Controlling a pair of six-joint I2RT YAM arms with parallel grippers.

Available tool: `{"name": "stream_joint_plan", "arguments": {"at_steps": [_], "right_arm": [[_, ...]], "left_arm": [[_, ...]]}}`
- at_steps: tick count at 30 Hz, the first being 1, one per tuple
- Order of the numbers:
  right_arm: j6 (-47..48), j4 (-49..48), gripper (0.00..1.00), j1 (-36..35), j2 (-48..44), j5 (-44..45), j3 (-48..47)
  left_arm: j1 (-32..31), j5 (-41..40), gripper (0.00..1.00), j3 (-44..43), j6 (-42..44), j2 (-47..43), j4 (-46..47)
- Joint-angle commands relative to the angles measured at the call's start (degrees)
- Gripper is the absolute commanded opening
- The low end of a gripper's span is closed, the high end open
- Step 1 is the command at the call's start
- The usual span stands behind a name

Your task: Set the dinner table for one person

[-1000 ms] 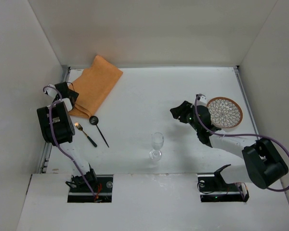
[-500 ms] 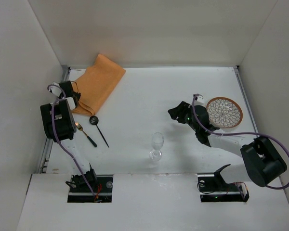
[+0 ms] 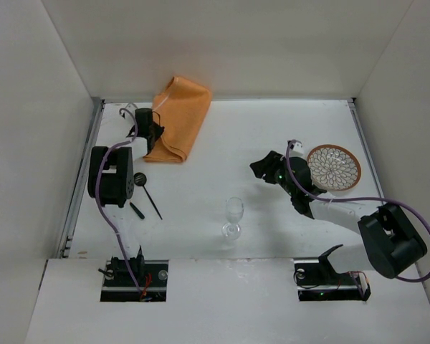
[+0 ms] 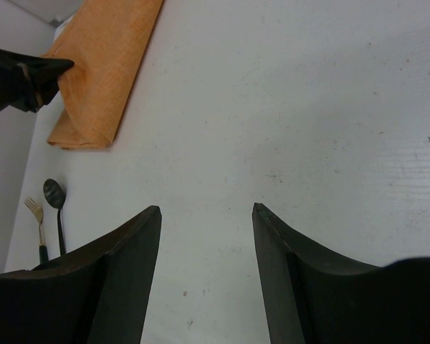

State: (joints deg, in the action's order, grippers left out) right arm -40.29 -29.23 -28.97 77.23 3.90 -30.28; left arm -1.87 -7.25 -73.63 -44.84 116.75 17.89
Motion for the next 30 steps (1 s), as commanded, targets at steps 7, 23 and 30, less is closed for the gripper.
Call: {"name": "stream_joint_plan", "arguments": {"at_steps": [7, 23, 30], "right_arm": [[0.2, -6.1, 0.60, -0.3, -1.9, 2.9, 0.1], [-5.4, -3.2, 0.61, 4.5, -10.4, 16.4, 6.3], [-7.1, -0.3, 0.61, 5.9, -13.2, 20.3, 7.4]], "left_arm": [[-12.4, 2.3, 0.01, -0.3, 4.9, -6.8, 7.9], [-39.8, 18.8, 0.05, -9.4, 40.9, -5.0, 7.2], [-41.7, 27.1, 0.11, -19.3, 41.2, 1.5, 2.7]]}}
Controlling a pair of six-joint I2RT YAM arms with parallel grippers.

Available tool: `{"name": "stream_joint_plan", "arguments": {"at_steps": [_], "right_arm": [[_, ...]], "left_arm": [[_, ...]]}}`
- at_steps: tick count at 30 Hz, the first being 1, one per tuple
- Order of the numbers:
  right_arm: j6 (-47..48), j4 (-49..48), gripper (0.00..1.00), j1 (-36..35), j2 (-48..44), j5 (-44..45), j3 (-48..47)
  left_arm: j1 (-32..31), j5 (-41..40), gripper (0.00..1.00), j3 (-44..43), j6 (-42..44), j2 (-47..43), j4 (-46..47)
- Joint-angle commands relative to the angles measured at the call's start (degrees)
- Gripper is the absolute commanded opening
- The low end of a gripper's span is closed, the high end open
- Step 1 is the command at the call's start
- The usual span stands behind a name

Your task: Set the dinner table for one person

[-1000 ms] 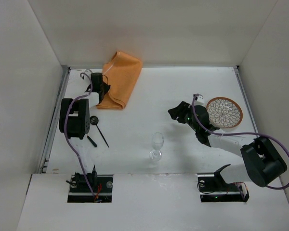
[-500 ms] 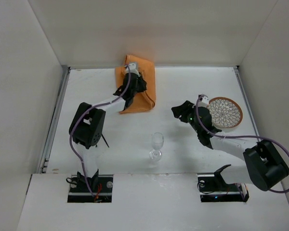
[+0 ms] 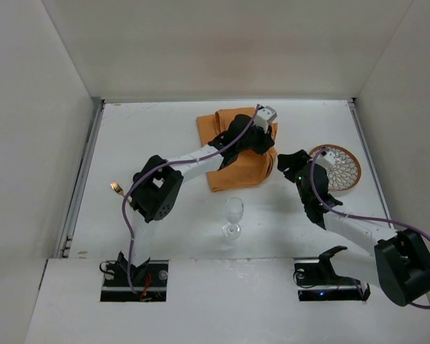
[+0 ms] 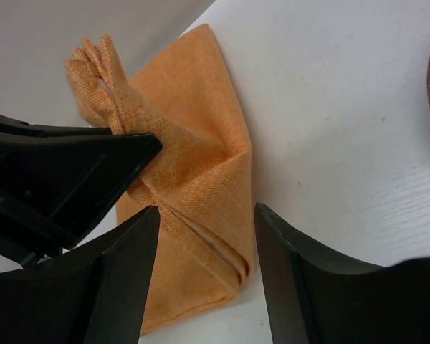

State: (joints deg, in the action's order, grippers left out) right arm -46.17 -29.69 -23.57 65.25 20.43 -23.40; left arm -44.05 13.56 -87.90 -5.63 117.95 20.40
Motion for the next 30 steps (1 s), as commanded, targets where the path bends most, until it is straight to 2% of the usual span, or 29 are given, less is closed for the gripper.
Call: {"name": "stream_joint_plan", "arguments": {"at_steps": [1, 4, 7, 9, 11, 14, 17, 19, 21, 23, 25, 30], "right_arm": [[-1.2, 0.3, 0.61, 0.6, -0.9, 3.8, 0.5], [-0.9, 1.5, 0.61, 1.1, -0.8, 4.1, 0.1], [0.0, 1.3, 0.66, 0.9, -1.2, 3.3, -0.2], [1.8, 1.0, 0.68, 0.8, -2.3, 3.7, -0.2], [2.8, 1.0, 0.69, 0.4, -2.8, 4.9, -0.2], [4.0, 1.2, 0.69, -0.2, -2.4, 4.5, -0.9], [5.1, 0.9, 0.68, -0.7, -1.1, 4.4, -1.7], [6.4, 0.9, 0.65, -1.3, -0.7, 3.8, -2.4], [8.5, 0.9, 0.55, -2.4, 0.2, 3.7, -3.4], [10.7, 1.5, 0.52, -3.3, 2.3, 3.1, -5.2], [13.2, 2.3, 0.54, -4.8, 4.5, 1.9, -7.0], [18.0, 7.6, 0.74, -8.2, 9.4, -2.8, -12.8]], "left_arm": [[0.5, 7.8, 0.11, -6.2, 1.8, 0.8, -0.4], [0.2, 10.5, 0.20, -10.3, 1.9, 3.1, -4.0], [0.9, 5.2, 0.47, -8.6, 1.7, 1.4, -3.8], [2.1, 1.8, 0.60, -4.7, 0.5, -1.7, -0.7], [3.8, -2.2, 0.68, -0.5, -1.7, -6.0, 0.9], [7.4, -7.5, 0.70, 7.0, -6.7, -13.2, 3.1], [12.4, -14.2, 0.69, 15.5, -15.5, -18.6, 3.7], [15.7, -17.8, 0.68, 21.0, -20.9, -20.8, 3.3], [18.7, -19.5, 0.67, 26.0, -25.7, -21.8, 3.9], [21.2, -19.7, 0.65, 28.6, -29.4, -20.9, 3.4], [22.9, -19.1, 0.64, 30.1, -32.8, -19.1, 3.4], [23.4, -15.1, 0.62, 29.9, -34.5, -14.4, 3.2]]}}
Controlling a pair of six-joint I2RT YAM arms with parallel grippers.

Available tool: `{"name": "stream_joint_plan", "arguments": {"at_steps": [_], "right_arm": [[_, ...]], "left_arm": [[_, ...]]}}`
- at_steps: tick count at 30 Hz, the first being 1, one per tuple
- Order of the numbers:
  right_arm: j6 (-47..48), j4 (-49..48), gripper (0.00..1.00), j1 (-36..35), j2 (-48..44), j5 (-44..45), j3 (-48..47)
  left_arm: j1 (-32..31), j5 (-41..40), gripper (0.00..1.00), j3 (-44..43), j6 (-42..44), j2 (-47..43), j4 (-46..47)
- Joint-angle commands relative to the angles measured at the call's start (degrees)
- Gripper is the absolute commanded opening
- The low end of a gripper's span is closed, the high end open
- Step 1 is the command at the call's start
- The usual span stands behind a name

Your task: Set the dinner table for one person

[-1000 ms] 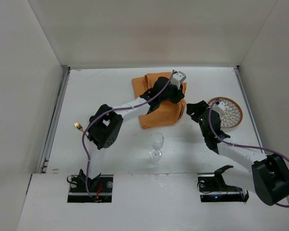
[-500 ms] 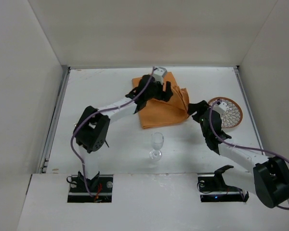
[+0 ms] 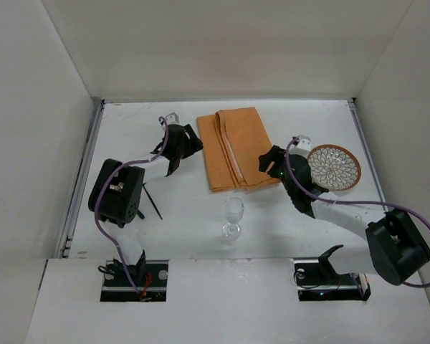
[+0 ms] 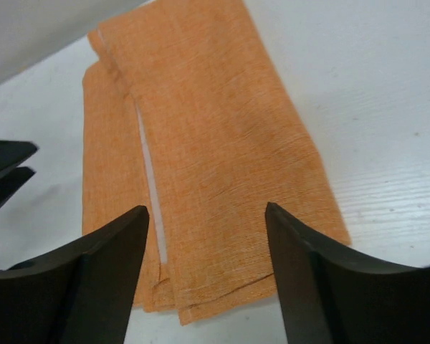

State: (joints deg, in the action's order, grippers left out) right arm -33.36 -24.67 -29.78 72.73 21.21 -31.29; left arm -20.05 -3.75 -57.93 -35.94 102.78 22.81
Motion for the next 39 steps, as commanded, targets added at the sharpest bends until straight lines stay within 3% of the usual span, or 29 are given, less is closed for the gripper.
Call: {"name": "stream_joint_plan", "arguments": {"at_steps": [1, 8, 12, 21, 24, 27, 30, 39], "right_arm": [[5.6, 3.9, 0.75, -2.5, 3.4, -4.3, -6.1], [7.9, 14.3, 0.78, -5.5, 16.1, -13.2, -17.5], [10.7, 19.2, 0.83, -8.4, 21.5, -11.2, -23.3], [11.0, 26.7, 0.83, -10.2, 30.8, -6.5, -31.0], [10.3, 29.5, 0.82, -10.9, 32.6, -5.7, -33.0], [11.0, 32.0, 0.77, -11.3, 34.7, -5.1, -35.6], [11.0, 34.7, 0.58, -11.6, 36.8, -4.8, -38.0], [11.0, 34.7, 0.58, -11.6, 36.8, -4.8, -38.0]], "left_arm": [[-0.6, 2.9, 0.62, -0.2, -4.3, 1.4, 0.7], [-1.3, 4.5, 0.57, 0.1, -5.4, 3.8, 0.6], [-2.4, 4.6, 0.50, 1.7, -5.8, 3.9, 0.9], [-6.3, 5.1, 0.47, 3.9, -6.8, 4.1, 0.4], [-7.1, 5.5, 0.42, 3.4, -6.9, 5.7, 0.0], [-7.6, 5.4, 0.32, 3.3, -7.6, 7.0, 0.2], [-7.1, 5.4, 0.21, 3.6, -8.0, 7.1, 0.6], [-4.8, 5.5, 0.10, 6.2, -9.8, 7.0, 2.8]]}}
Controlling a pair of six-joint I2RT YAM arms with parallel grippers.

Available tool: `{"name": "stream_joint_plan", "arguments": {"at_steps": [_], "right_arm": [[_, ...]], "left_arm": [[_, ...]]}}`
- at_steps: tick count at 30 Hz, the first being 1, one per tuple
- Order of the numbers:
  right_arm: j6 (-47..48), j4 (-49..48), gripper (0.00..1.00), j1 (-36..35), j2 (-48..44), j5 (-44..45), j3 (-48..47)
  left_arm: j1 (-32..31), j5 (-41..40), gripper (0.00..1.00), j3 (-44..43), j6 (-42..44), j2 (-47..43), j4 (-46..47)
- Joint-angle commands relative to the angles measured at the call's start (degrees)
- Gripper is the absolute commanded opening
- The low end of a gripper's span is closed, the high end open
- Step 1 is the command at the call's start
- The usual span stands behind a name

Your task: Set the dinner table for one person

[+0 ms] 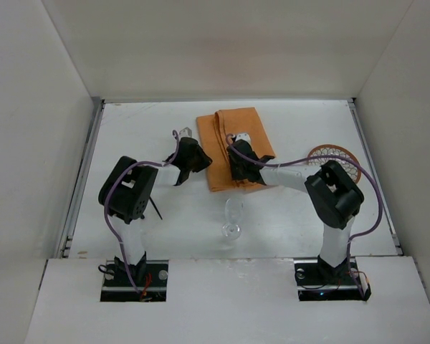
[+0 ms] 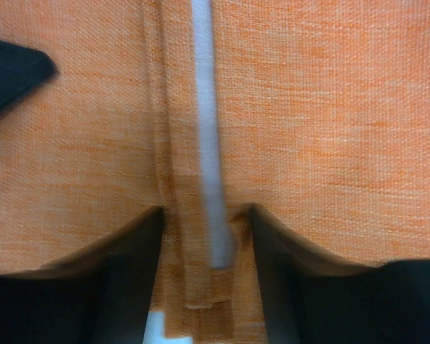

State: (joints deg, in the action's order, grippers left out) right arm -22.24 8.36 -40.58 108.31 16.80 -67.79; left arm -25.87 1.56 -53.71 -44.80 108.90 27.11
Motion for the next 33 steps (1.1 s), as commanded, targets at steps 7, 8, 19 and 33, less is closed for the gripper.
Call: {"name": "stream_joint_plan", "arguments": {"at_steps": [7, 8, 19, 33], "right_arm": [[0.7, 0.5, 0.06, -1.3, 0.1, 4.2, -4.3], [0.7, 0.2, 0.05, -1.3, -0.2, 4.1, -4.2], [1.3, -3.8, 0.56, -2.7, -2.7, -0.5, -0.8], [2.3, 0.3, 0.53, -5.4, 2.3, 7.7, -2.1]], "left_arm": [[2.5, 0.3, 0.08, 3.9, -2.0, 0.2, 0.1], [2.5, 0.3, 0.07, 4.1, -2.0, 0.2, 0.1], [3.0, 1.2, 0.07, 4.4, -3.2, 0.8, 1.2], [3.7, 1.2, 0.08, 5.4, -4.5, 0.5, 2.2]]}}
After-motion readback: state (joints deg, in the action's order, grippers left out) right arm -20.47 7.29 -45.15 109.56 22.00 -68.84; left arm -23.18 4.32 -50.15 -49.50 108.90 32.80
